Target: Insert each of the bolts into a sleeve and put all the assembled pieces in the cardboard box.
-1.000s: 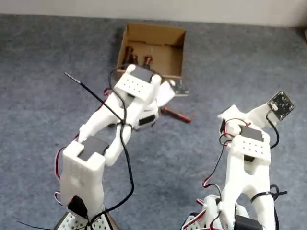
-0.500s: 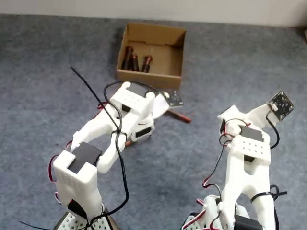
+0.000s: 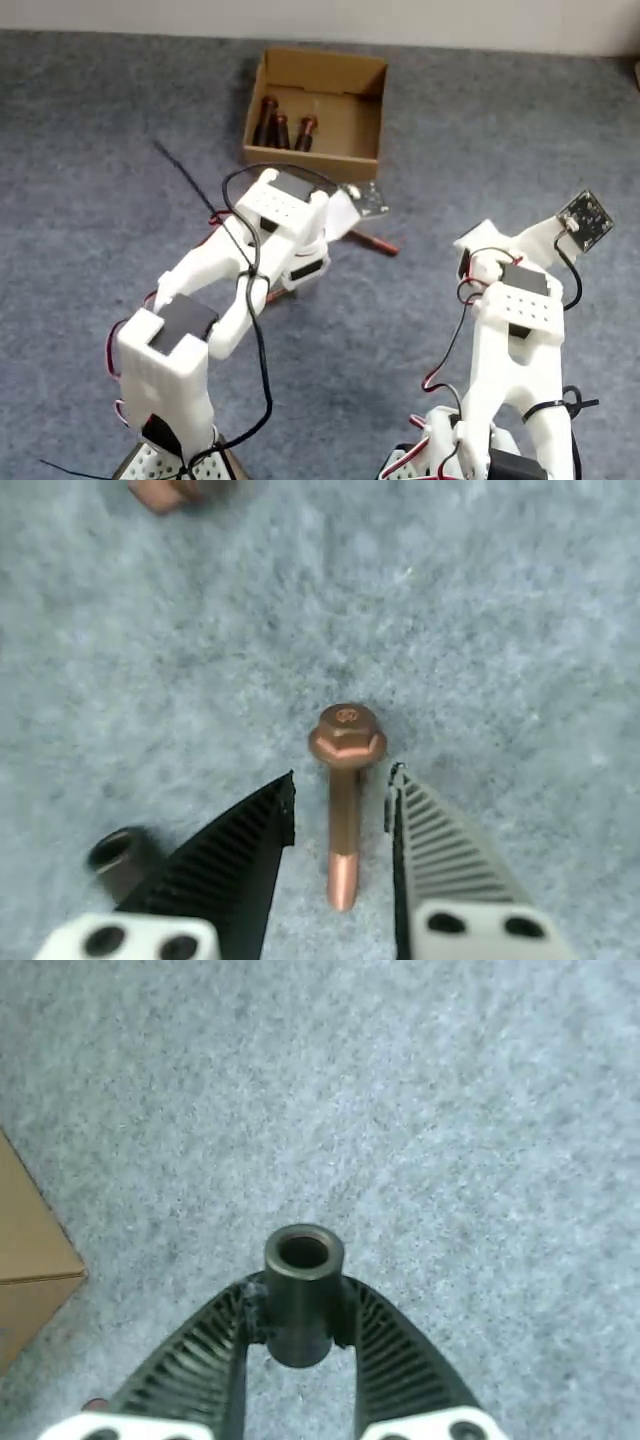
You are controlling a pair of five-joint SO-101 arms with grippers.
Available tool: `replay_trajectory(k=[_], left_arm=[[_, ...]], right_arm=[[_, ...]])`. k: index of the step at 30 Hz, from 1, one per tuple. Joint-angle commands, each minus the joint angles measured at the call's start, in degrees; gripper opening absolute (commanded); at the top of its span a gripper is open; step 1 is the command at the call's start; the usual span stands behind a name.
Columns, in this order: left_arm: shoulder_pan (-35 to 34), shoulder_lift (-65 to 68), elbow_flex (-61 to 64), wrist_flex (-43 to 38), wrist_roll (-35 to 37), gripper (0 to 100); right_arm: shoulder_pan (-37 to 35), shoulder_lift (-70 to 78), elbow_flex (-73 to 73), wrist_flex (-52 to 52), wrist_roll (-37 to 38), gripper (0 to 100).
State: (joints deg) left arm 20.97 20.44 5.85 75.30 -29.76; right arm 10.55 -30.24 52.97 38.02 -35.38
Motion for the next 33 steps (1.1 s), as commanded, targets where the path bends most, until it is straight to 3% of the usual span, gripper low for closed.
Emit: replay_trajectory(k=[1, 7, 12, 21, 27, 33], left_arm=[[0.66, 4.00, -0.75, -1.23, 0.44, 13], [1.27, 5.67, -3.03, -0.88, 0.44, 0], [2.86, 0.04, -2.68, 1.32, 0.79, 1], [3.21, -24.40, 6.46, 1.49, 6.07, 1], [2.77, -36.35, 9.80, 0.62, 13.19, 1], [2.77, -44.09, 13.49, -1.67, 18.37, 1]], right_arm=[[-0.92, -1.36, -0.22, -1.27, -0.35, 0.4], [-0.92, -1.36, -0.13, -1.27, -0.35, 0.4], [-0.92, -1.36, -0.13, -1.27, -0.35, 0.4], [-3.47, -2.07, -0.04, -1.01, -0.26, 0.4], [-3.74, -2.42, -0.13, 1.10, 2.81, 0.4], [-9.19, -14.20, 2.15, 5.14, 3.43, 0.4]])
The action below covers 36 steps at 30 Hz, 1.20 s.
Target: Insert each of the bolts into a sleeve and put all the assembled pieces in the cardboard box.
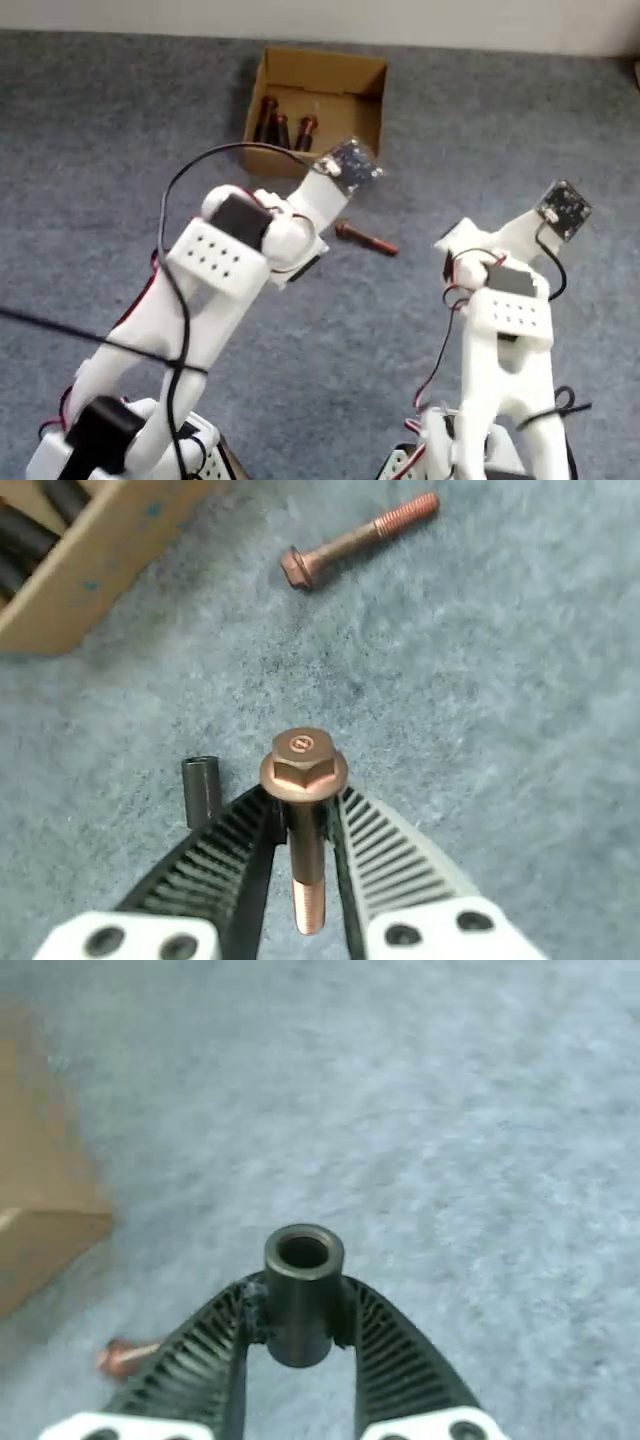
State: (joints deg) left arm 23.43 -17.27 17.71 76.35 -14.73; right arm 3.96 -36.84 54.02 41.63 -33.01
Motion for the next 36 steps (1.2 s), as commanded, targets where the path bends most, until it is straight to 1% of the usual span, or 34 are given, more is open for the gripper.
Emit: replay_trajectory(k=[1, 6, 9, 14, 19, 24, 26, 29, 32, 36], left_arm=[[0.31, -7.78, 2.95, -3.87, 3.69, 1], [0.48, -15.60, 11.91, -10.99, 5.10, 1], [0.31, -20.53, 16.13, -14.33, 6.15, 1], [0.31, -26.59, 20.70, -16.88, 6.15, 1], [0.31, -33.98, 26.07, -19.96, 6.24, 1], [0.31, -42.77, 31.43, -22.51, 6.24, 1], [0.31, -45.85, 33.19, -23.30, 7.12, 1], [-0.04, -49.89, 35.21, -24.53, 10.55, 1], [-1.27, -54.46, 36.53, -25.58, 11.08, 1], [-3.12, -62.37, 39.60, -28.92, 12.22, 1]], right_arm=[[-3.47, -10.51, 2.24, 1.54, 1.05, 0.4], [-6.81, -22.46, 7.52, 1.54, 1.14, 0.4], [-8.66, -25.71, 9.10, 1.54, 1.14, 0.4], [-12.26, -26.07, 9.63, 1.80, 5.27, 0.4], [-14.64, -26.33, 10.95, 1.71, 5.54, 0.4], [-15.16, -26.33, 10.95, 1.71, 5.54, 0.4], [-17.19, -26.33, 11.12, 1.71, 6.68, 0.4], [-22.20, -26.33, 11.21, 1.80, 9.41, 0.4], [-25.36, -26.33, 11.12, 1.71, 9.93, 0.4], [-30.11, -26.33, 10.95, 1.71, 10.02, 0.4]])
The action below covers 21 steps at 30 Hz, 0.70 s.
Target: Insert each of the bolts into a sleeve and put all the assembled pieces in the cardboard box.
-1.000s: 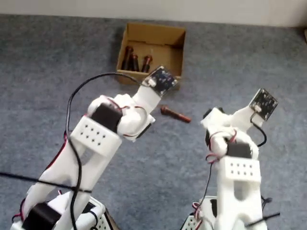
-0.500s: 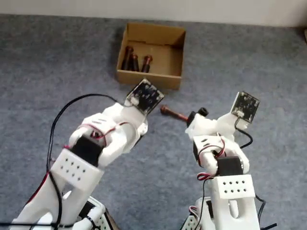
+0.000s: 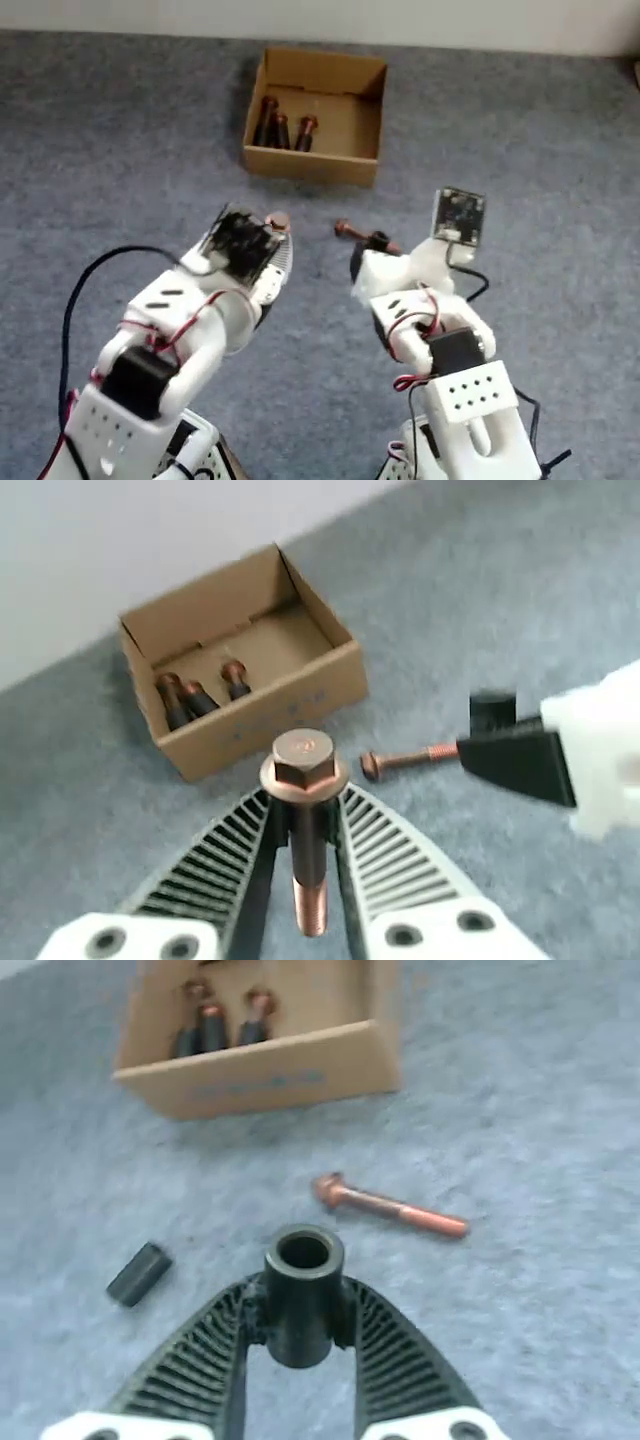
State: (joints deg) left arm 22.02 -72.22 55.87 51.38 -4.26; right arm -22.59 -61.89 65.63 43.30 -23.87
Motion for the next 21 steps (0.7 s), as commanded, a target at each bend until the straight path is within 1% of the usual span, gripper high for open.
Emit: replay_trajectory(k=[1, 3, 4, 6, 10, 13, 15, 18, 21], left_arm=[[-1.71, -9.80, 2.59, -4.92, 3.34, 1], [-1.71, -15.34, 5.14, -6.59, 5.36, 1], [-1.71, -17.98, 6.20, -7.03, 5.80, 1], [-1.71, -23.69, 8.31, -7.82, 5.80, 1], [-1.71, -32.66, 11.38, -7.91, 5.80, 1], [-1.63, -32.57, 11.56, -7.91, 5.80, 1], [-1.63, -31.78, 11.74, -7.91, 5.89, 1], [-1.63, -31.78, 11.82, -7.82, 5.89, 1], [-1.27, -31.78, 11.82, -7.82, 5.98, 1]], right_arm=[[-5.05, -1.27, -0.75, 0.04, 0.88, 0.4], [-8.13, -1.27, -0.75, 0.04, 1.49, 0.4], [-9.63, -1.27, -0.75, -0.04, 3.08, 0.4], [-12.53, -1.27, -0.84, -0.13, 6.24, 0.4], [-16.13, -1.27, -0.84, -2.59, 9.32, 0.4], [-17.89, -1.36, -0.48, -5.14, 13.27, 0.4], [-18.59, -2.95, -0.40, -5.49, 14.15, 0.4], [-19.21, -10.07, 0.31, -5.49, 14.59, 0.4], [-19.30, -19.03, 4.44, -5.85, 14.59, 0.4]])
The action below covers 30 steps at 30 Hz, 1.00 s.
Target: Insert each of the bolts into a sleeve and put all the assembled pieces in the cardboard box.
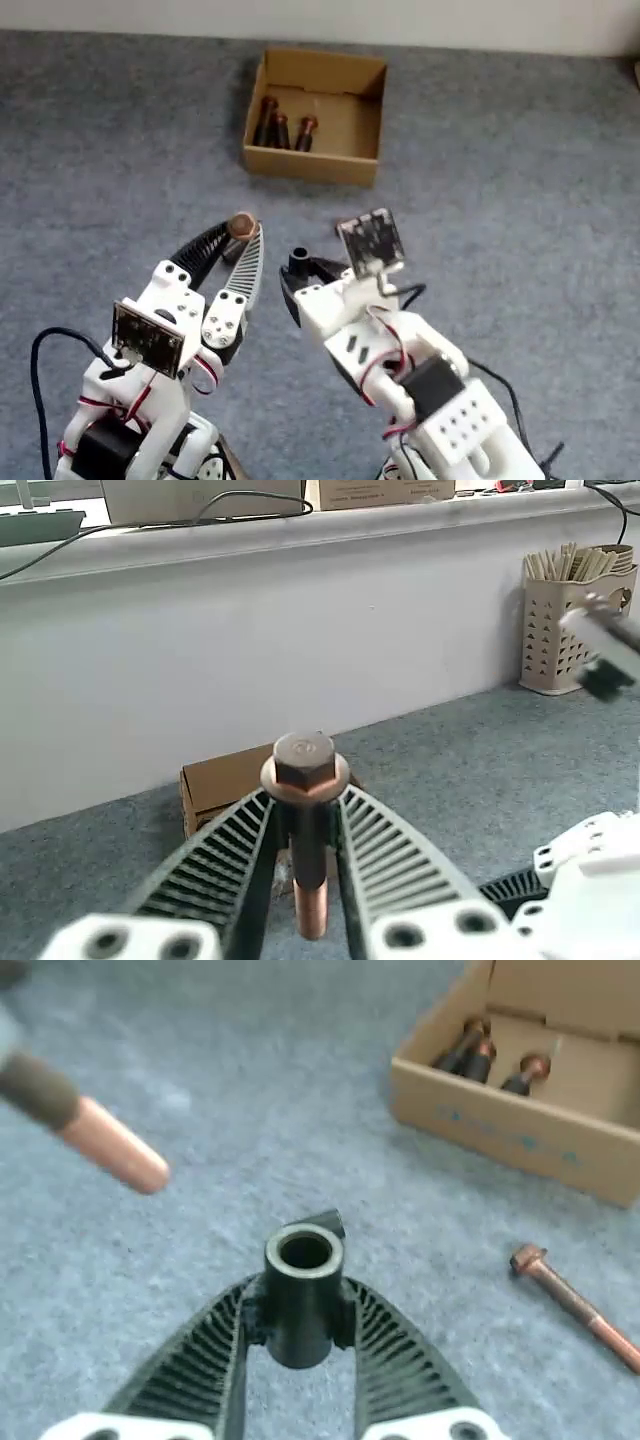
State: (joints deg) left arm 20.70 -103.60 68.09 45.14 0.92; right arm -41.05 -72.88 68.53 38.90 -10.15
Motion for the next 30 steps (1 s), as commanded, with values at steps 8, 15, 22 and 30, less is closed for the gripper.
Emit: replay_trajectory(k=[8, 15, 22, 30], left_arm=[[4.88, -0.40, -4.00, -1.58, 5.01, 1], [12.26, -0.40, -4.97, -1.49, 5.01, 1], [13.76, -0.40, -3.30, -0.09, 4.92, 1], [12.35, -0.40, -2.68, -0.18, 5.01, 1]], right_arm=[[-0.92, -15.87, 12.00, -8.66, 8.88, 0.4], [-1.10, -15.87, 16.31, -10.86, 16.44, 0.4], [-1.54, -20.35, 16.48, -10.59, 16.70, 0.4], [-4.70, -31.60, 20.44, -8.57, 17.05, 0.4]])
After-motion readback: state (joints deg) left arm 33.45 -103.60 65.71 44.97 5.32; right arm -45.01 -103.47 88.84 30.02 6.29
